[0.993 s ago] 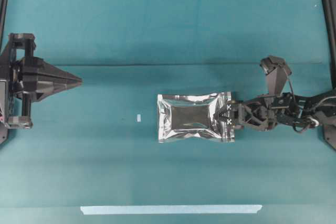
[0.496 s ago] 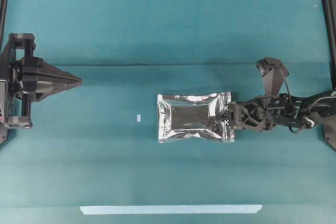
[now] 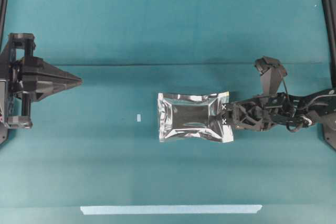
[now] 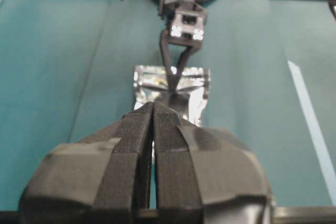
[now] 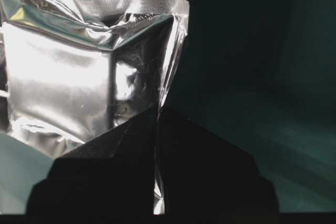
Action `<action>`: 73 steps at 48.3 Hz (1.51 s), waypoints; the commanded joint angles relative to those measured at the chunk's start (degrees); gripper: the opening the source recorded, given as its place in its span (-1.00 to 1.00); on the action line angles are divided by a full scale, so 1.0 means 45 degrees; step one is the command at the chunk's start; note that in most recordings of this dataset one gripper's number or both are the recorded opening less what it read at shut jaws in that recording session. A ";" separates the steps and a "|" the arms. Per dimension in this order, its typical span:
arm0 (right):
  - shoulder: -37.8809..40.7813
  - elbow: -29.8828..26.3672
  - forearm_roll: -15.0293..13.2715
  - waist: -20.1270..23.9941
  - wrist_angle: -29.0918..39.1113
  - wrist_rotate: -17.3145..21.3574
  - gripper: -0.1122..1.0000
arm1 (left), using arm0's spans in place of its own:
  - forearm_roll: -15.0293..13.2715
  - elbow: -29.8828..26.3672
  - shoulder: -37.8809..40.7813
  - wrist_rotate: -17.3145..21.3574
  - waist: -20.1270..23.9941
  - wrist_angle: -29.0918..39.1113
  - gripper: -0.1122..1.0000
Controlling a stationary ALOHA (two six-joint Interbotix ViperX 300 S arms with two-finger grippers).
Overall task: Hand over the silver zip bag and make it stand upright.
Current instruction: 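Lift the bag with the right gripper and swing it toward the left arm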
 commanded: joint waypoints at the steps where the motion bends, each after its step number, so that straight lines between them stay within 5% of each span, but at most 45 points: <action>1: -0.0410 -0.0332 -0.0293 -0.0195 0.1035 -0.0684 -0.78 | 0.0020 -0.0273 0.0078 -0.0156 0.0000 -0.0059 -0.82; 16: -0.1836 -0.2266 -0.1152 -0.1758 0.6230 -0.3457 -0.78 | 0.0020 -0.0234 0.0137 -0.0977 0.0000 -0.0059 -0.82; 36: -0.2461 -0.6621 -0.4648 -0.2402 1.2949 -0.4121 -0.78 | 0.0020 -0.0352 0.0176 -0.1738 0.0313 -0.0059 -0.82; 50: -0.1914 -0.8730 -0.5605 -0.1602 1.4492 -0.4336 -0.78 | 0.0020 -0.0332 0.0176 -0.2090 0.0313 -0.0059 -0.82; 60: -0.0918 -1.0313 -0.5957 -0.1406 1.6113 -0.6211 -0.78 | 0.0020 -0.0332 0.0176 -0.1543 0.0313 -0.0117 -0.80; 66: -0.0488 -1.0938 -0.6035 -0.1406 1.6582 -0.7598 -0.78 | 0.0020 -0.0312 0.0215 -0.1406 0.0410 -0.0059 -0.49; 73: -0.0117 -1.1328 -0.6035 -0.1406 1.6738 -0.9102 -0.78 | 0.0020 -0.0273 0.0430 -0.1328 0.0508 -0.0059 0.24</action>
